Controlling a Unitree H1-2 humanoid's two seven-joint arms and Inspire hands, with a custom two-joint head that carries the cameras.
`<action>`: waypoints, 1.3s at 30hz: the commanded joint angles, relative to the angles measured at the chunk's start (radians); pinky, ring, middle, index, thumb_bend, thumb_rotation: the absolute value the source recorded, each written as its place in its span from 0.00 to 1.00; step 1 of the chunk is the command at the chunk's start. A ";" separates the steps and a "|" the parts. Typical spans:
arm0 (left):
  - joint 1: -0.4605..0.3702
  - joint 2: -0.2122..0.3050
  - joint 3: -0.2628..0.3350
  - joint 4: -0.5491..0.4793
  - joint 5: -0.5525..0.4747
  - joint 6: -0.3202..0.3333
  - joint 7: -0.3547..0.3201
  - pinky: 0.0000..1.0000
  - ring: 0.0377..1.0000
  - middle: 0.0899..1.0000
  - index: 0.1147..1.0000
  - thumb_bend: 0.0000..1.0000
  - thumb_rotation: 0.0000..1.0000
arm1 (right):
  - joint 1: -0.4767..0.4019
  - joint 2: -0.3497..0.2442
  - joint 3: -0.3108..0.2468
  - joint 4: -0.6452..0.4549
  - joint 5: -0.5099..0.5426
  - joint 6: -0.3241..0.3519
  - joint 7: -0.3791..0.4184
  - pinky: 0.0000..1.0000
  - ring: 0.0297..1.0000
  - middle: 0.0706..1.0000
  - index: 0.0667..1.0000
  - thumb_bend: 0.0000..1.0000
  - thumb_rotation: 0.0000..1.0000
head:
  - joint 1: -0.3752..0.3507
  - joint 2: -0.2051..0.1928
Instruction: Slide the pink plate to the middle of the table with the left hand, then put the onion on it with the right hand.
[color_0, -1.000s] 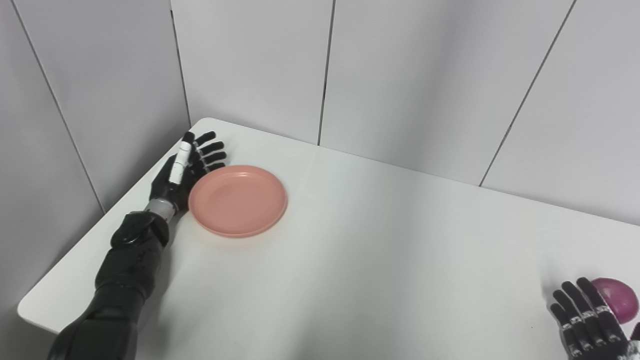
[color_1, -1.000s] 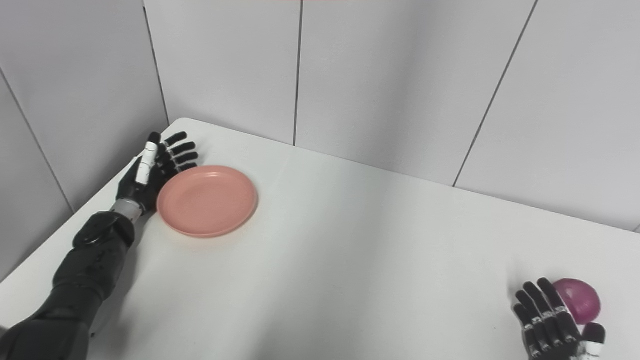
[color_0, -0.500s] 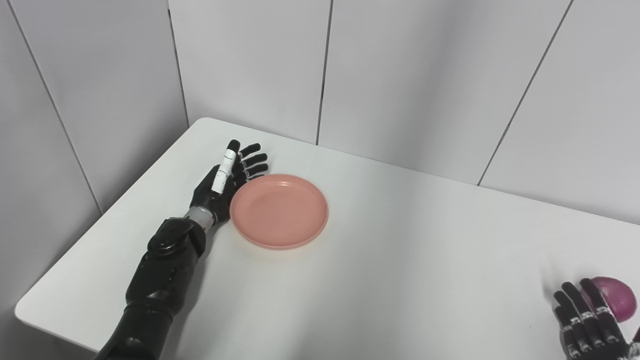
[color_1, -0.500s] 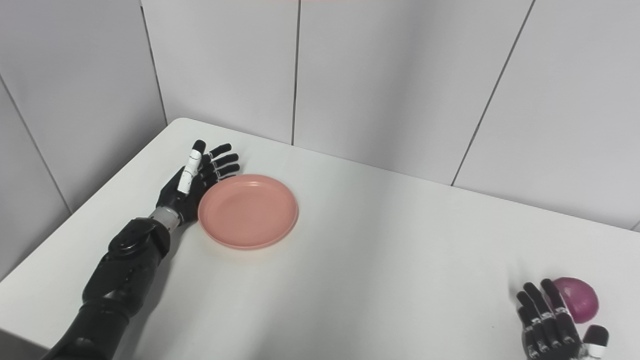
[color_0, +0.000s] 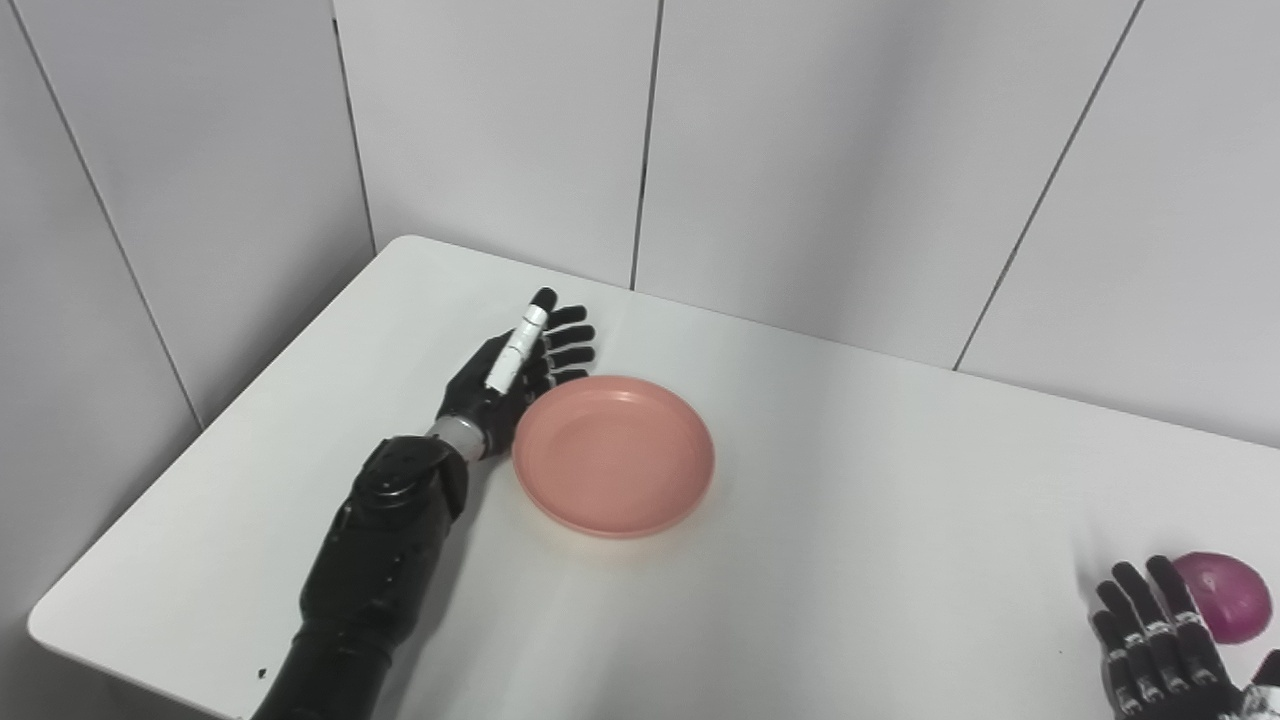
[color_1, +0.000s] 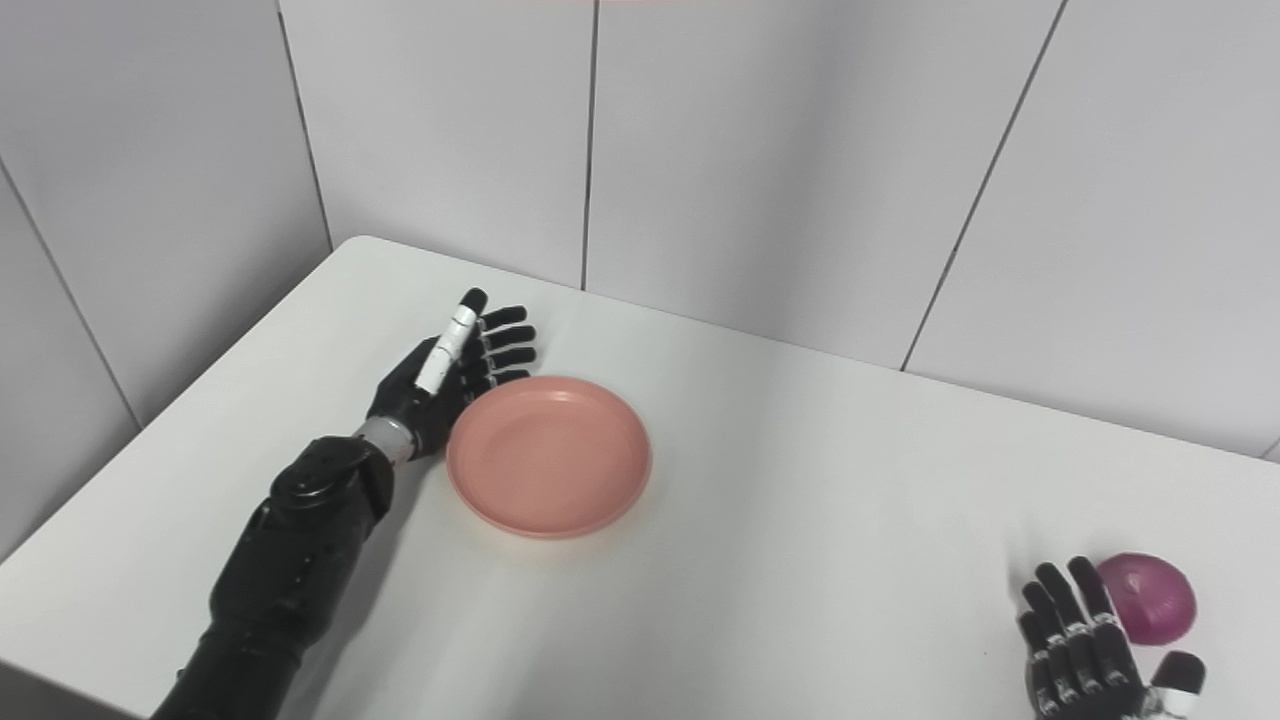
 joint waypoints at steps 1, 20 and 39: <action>-0.025 -0.012 -0.013 -0.051 -0.001 0.024 -0.002 0.80 0.80 0.80 0.73 0.76 0.80 | 0.020 0.011 0.014 0.006 -0.006 0.049 -0.004 1.00 0.95 0.91 0.95 0.81 1.00 | -0.009 0.002; 0.037 -0.158 -0.103 -0.030 0.029 0.006 -0.012 0.77 0.78 0.78 0.72 0.76 0.84 | 0.018 0.036 0.036 0.016 -0.011 0.029 0.005 0.99 0.92 0.86 0.93 0.87 0.95 | -0.070 0.025; 0.083 -0.207 -0.125 -0.060 0.039 0.023 -0.002 0.80 0.81 0.80 0.73 0.72 0.88 | 0.017 0.079 0.064 0.002 -0.070 0.019 -0.010 0.96 0.89 0.82 0.89 0.88 0.98 | -0.197 0.046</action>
